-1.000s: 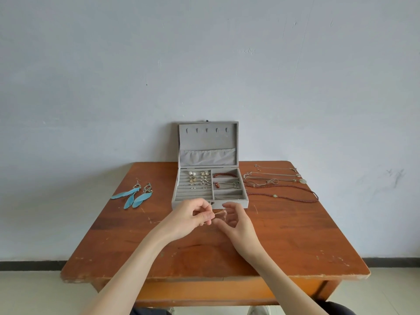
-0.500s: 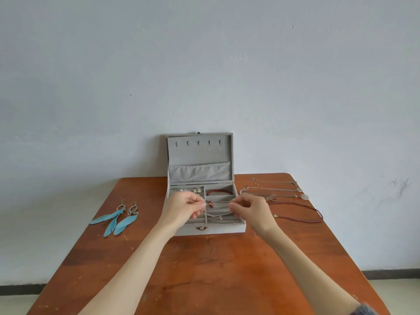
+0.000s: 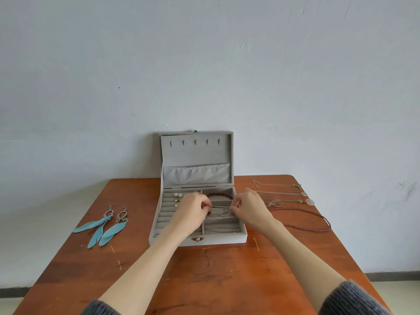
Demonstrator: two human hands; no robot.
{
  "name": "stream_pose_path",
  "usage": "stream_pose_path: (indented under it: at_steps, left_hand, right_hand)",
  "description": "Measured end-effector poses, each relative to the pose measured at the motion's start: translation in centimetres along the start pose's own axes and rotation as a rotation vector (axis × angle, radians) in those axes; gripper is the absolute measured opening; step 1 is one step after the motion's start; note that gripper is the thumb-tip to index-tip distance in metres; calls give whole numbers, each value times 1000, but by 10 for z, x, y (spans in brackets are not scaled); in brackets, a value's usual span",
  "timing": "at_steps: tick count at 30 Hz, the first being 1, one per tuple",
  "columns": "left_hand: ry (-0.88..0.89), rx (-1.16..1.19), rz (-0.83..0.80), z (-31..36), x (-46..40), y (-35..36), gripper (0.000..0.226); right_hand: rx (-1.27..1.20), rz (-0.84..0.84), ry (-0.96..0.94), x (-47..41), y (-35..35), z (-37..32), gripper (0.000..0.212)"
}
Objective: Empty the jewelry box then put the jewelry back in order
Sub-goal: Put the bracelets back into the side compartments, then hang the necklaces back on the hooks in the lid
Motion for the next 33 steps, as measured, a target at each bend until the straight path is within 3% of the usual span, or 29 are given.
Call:
stream_pose_path:
  at_steps: [7,16,26,33]
  left_hand:
    - [68,-138,-8,2,-1,4,17]
    - [175,-177,19,24,-6,-3,27]
    - [406,-221,-42,102,-53,53,26]
    - [332,-291,-145,111,-112,109,24]
  right_hand:
    - [195,-52,-29,-1,0,-8,23]
    - [0,67,-78,8,-22,12,21]
    - [28,193,37,-22,-78,104,24]
    - [120,113,61,-64,-72,156,26]
Point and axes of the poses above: each hand's wrist, its own x-axis away from the middle knuckle, its own y-axis out of the palm, z = x × y, the point moved 6 cm from there along -x, towards the middle knuckle, and after that the axes turned 4 degrees about -y, right-handed, at the moved point
